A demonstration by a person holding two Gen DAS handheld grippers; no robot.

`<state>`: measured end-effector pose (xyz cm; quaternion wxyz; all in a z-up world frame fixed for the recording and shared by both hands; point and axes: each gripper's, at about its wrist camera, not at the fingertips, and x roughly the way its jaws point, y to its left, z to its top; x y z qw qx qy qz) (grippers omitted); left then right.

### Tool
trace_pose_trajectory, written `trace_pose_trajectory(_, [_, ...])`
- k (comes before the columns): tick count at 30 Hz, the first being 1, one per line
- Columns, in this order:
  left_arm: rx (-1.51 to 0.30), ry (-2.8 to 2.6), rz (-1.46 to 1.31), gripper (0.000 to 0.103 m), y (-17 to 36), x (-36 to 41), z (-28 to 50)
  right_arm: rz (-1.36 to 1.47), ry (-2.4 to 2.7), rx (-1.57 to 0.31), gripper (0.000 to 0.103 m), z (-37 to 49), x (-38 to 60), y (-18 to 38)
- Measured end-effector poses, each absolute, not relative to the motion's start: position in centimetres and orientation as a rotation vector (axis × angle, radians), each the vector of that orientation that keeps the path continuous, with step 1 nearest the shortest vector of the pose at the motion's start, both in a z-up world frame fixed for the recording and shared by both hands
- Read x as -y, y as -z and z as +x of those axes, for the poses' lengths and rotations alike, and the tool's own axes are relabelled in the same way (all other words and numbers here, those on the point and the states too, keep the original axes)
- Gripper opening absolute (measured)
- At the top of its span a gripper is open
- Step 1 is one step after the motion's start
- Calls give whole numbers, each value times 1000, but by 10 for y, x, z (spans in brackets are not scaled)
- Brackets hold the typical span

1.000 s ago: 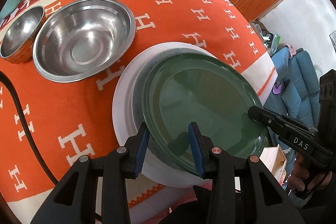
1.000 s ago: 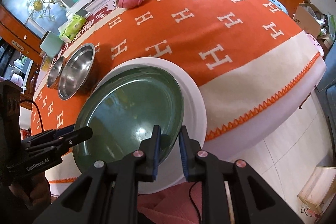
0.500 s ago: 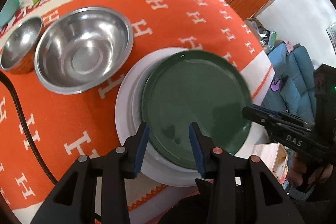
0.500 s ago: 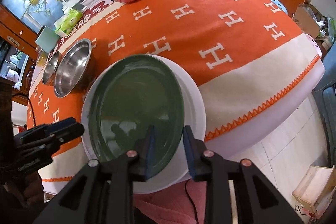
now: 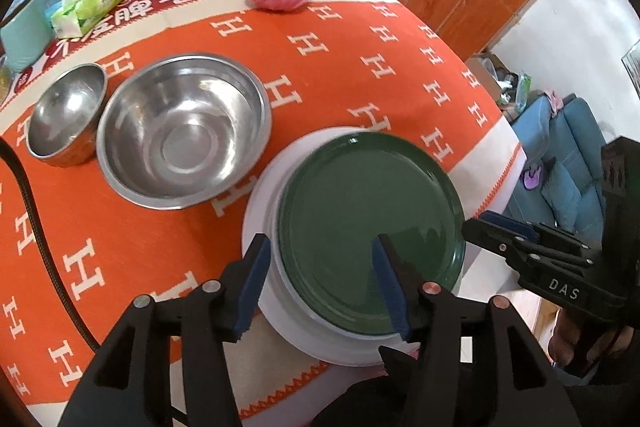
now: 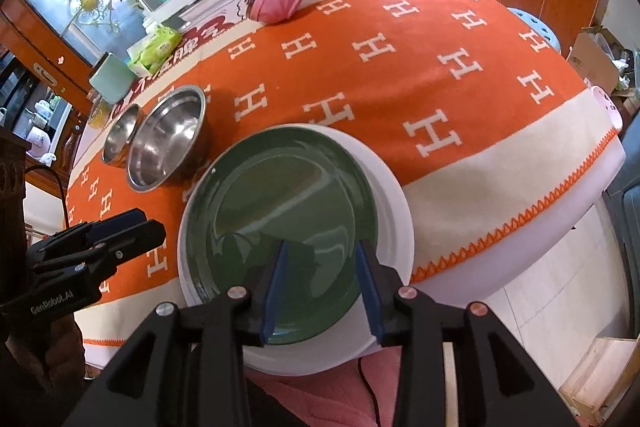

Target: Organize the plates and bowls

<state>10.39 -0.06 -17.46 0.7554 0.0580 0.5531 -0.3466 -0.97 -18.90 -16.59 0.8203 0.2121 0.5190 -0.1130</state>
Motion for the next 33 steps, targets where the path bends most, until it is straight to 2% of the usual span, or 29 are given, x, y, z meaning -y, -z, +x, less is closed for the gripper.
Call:
trace_pose_trajectory(4, [-1187,716,97,60,168,-7,110,441,229,-1086,35,-8,189,159])
trace_pose_trajectory(6, [-1174,695,80,66,165,-11,112,431,217,-1070,35,-6,188,155])
trace_pose_trajectory(13, [-1160,631,33,67,162,-27,120,400,166,-1028,36,7,181,146])
trace_pose_trajectory(19, [-1142,574,16,72,159,-43,126,376,119,-1002,36,22,170,142])
trace_pose_trajectory(24, [-1129,526,19,75,158,-55,135,367,77,-988,46,37,159,143])
trace_pose_trajectory(33, [-1163,473,24,75,170,-75,156,345,26,-977,46,68,138,150])
